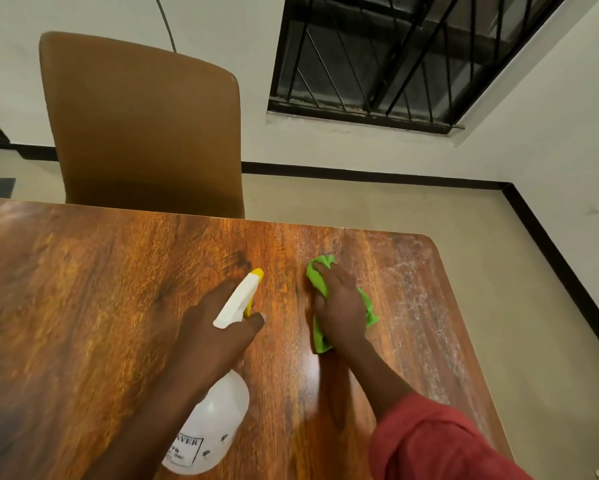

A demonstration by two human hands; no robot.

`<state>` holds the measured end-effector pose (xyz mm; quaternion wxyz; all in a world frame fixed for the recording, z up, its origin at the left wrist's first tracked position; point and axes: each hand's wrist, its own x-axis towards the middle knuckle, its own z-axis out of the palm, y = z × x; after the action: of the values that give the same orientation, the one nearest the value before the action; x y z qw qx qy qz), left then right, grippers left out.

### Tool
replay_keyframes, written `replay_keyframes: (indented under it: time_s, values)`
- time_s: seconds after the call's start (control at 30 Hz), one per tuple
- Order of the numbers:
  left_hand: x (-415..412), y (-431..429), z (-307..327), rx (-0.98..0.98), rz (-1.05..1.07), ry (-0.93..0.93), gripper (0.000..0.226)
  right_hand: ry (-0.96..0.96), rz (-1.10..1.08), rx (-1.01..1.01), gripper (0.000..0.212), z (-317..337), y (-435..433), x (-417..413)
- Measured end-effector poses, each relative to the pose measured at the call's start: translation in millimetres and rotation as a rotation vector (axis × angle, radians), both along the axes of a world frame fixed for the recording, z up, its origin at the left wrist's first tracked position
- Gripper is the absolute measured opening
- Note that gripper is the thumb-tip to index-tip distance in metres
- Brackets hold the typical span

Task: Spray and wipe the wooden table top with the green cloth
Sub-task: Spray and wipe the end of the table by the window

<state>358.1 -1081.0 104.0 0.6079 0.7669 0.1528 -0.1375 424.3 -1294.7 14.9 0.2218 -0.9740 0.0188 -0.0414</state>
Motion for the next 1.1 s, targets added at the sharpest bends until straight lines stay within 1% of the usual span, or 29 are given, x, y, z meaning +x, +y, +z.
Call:
replay_keyframes:
  time_s: [0.07, 0.1, 0.23, 0.37, 0.43, 0.53, 0.6, 0.63, 0.7, 0.83, 0.9, 0.97, 1.0, 1.1]
  values:
    - [-1.5, 3.5, -1.3, -0.003, 0.003, 0.029, 0.057, -0.001, -0.103, -0.002, 0.055, 1.9, 4.9, 22.6]
    - [-2.1, 4.7, -2.1, -0.013, 0.005, 0.035, 0.057, 0.002, -0.106, 0.000, 0.055, 3.5, 13.8, 31.2]
    - [2.1, 4.7, -5.4, -0.034, -0.015, 0.015, 0.057, -0.013, 0.078, 0.010, 0.054, 3.7, 46.5, 37.9]
    - [5.4, -0.1, -2.4, -0.045, 0.001, 0.036, 0.060, -0.053, 0.129, -0.004, 0.051, 0.5, 35.1, 28.1]
    - [8.3, 0.1, 1.9, -0.033, -0.001, 0.034, 0.060, -0.077, 0.104, -0.001, 0.049, -1.0, 26.2, 29.2]
    - [13.8, 2.3, 6.0, -0.025, 0.006, 0.041, 0.064, -0.038, 0.011, 0.027, 0.052, -0.1, 29.7, 45.1]
    - [15.2, 2.2, 5.8, -0.011, 0.022, 0.043, 0.059, -0.021, 0.007, 0.028, 0.053, 1.4, 40.6, 49.5]
    - [16.4, 1.1, 5.0, 0.002, 0.025, 0.041, 0.055, -0.023, 0.031, 0.034, 0.053, 1.3, 44.4, 46.1]
    - [18.3, -3.0, 5.1, 0.030, 0.027, 0.057, 0.053, -0.036, 0.074, 0.057, 0.051, -1.2, 43.7, 25.6]
    - [34.7, -9.9, 11.8, 0.046, 0.027, 0.072, 0.061, -0.109, 0.000, 0.092, 0.043, -5.0, 26.1, -16.1]
    - [44.6, -12.9, 16.9, 0.068, 0.015, 0.064, 0.054, -0.141, -0.081, 0.131, 0.043, -5.0, 24.3, -20.0]
    - [51.8, -16.9, 20.7, 0.070, 0.020, 0.070, 0.037, -0.153, -0.125, 0.137, 0.045, -3.4, 27.0, -21.8]
    - [54.6, -20.1, 22.4, 0.069, 0.022, 0.077, 0.032, -0.153, -0.130, 0.135, 0.047, -2.4, 27.6, -23.0]
    - [62.2, -28.0, 24.2, 0.066, 0.011, 0.081, 0.030, -0.165, -0.144, 0.145, 0.048, -1.9, 27.1, -23.5]
